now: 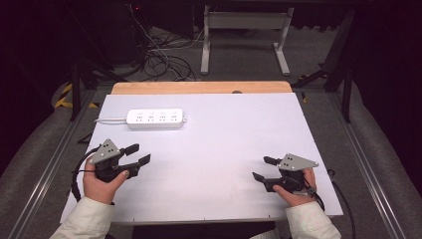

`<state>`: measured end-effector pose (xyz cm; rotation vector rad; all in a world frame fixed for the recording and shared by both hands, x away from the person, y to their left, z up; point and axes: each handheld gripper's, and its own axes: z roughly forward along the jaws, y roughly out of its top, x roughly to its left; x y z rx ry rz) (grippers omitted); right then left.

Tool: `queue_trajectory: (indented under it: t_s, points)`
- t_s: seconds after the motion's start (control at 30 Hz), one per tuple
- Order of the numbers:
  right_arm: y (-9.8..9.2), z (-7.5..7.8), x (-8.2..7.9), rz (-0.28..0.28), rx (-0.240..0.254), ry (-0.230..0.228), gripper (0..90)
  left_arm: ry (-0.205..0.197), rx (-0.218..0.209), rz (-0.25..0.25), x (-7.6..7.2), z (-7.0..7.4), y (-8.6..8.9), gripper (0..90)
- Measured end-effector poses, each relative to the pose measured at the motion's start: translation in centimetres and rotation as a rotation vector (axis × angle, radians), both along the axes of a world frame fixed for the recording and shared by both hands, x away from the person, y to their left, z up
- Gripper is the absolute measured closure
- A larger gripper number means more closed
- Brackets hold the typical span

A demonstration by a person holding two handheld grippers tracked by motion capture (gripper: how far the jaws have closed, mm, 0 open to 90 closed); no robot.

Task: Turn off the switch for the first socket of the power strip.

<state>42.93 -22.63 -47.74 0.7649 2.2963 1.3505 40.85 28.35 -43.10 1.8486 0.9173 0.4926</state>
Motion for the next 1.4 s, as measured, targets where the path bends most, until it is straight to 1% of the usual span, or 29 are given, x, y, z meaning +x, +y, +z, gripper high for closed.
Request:
queue_trajectory:
  t_s: [0.03, 0.13, 0.17, 0.2, 0.33, 0.4, 0.47, 0.53, 0.6, 0.7, 0.73, 0.9, 1.0, 1.03, 1.1, 1.13, 1.17, 1.2, 1.23, 1.27, 1.3, 1.4]
  points:
    - [0.0, 0.0, 0.0, 0.000, 0.001, 0.000, 29.1, -0.002, 0.011, 0.000, 0.1, 0.1, 0.1, 40.9]
    - [0.1, 0.0, 0.0, 0.001, -0.002, 0.003, 29.2, 0.004, 0.007, 0.006, 0.4, 0.2, 0.1, 40.9]
    - [0.1, 0.0, 0.0, 0.001, -0.004, 0.004, 29.3, 0.003, 0.020, 0.007, 0.6, 0.4, 0.2, 40.9]
    - [0.1, -0.1, 0.0, 0.001, -0.006, 0.003, 29.4, 0.008, 0.015, 0.009, 0.7, 0.4, 0.2, 40.9]
    - [0.0, 0.0, 0.0, 0.002, -0.001, 0.003, 29.4, 0.009, 0.019, 0.010, 1.1, 0.7, 0.3, 40.8]
    - [0.1, 0.0, 0.0, 0.004, -0.001, 0.003, 29.4, 0.008, 0.024, 0.014, 1.4, 1.0, 0.3, 40.8]
    - [0.1, 0.0, 0.0, 0.004, 0.000, 0.003, 29.4, 0.001, 0.039, 0.012, 1.6, 1.2, 0.4, 40.8]
    - [0.1, -0.1, 0.0, 0.005, 0.001, 0.004, 29.4, 0.004, 0.036, 0.016, 1.8, 1.3, 0.4, 40.8]
    - [0.1, -0.1, 0.1, 0.006, 0.001, 0.004, 29.4, -0.002, 0.049, 0.018, 2.0, 1.6, 0.5, 40.8]
    - [0.1, -0.1, 0.1, 0.006, 0.003, 0.004, 29.3, 0.002, 0.045, 0.023, 2.2, 1.7, 0.6, 40.9]
    - [0.1, -0.1, 0.1, 0.006, 0.003, 0.004, 29.3, -0.005, 0.053, 0.027, 2.5, 1.9, 0.7, 41.0]
    - [0.1, -0.1, 0.0, 0.009, 0.004, 0.004, 29.3, 0.000, 0.061, 0.031, 3.0, 2.3, 0.9, 41.6]
    - [0.1, -0.1, 0.0, 0.010, 0.003, 0.003, 29.3, 0.000, 0.055, 0.035, 3.3, 2.5, 0.9, 42.2]
    - [0.1, -0.1, 0.0, 0.010, 0.004, 0.003, 29.4, -0.006, 0.073, 0.028, 3.4, 2.7, 1.0, 42.4]
    - [0.1, -0.1, 0.0, 0.010, 0.000, 0.003, 29.4, -0.001, 0.077, 0.031, 3.7, 2.8, 1.0, 42.6]
    - [0.1, -0.1, 0.1, 0.010, -0.002, 0.002, 29.3, -0.001, 0.077, 0.031, 3.7, 2.8, 1.0, 43.3]
    - [0.1, -0.1, 0.0, 0.009, -0.006, 0.003, 29.3, 0.008, 0.064, 0.034, 3.9, 3.0, 1.1, 45.2]
    - [0.1, -0.1, 0.1, 0.010, -0.006, 0.005, 29.3, 0.007, 0.074, 0.028, 4.1, 3.1, 1.2, 47.9]
    - [0.1, -0.1, 0.1, 0.010, -0.006, 0.005, 29.3, 0.007, 0.074, 0.028, 4.1, 3.1, 1.2, 50.0]
    - [0.2, -0.1, 0.1, 0.012, -0.004, 0.005, 29.3, 0.011, 0.072, 0.033, 4.2, 3.2, 1.1, 53.0]
    - [0.2, -0.1, 0.1, 0.012, -0.005, 0.005, 29.4, 0.009, 0.083, 0.035, 4.5, 3.4, 1.2, 54.8]
    - [0.2, -0.1, 0.0, 0.014, -0.003, 0.004, 29.3, 0.017, 0.088, 0.045, 4.9, 3.5, 1.3, 60.1]
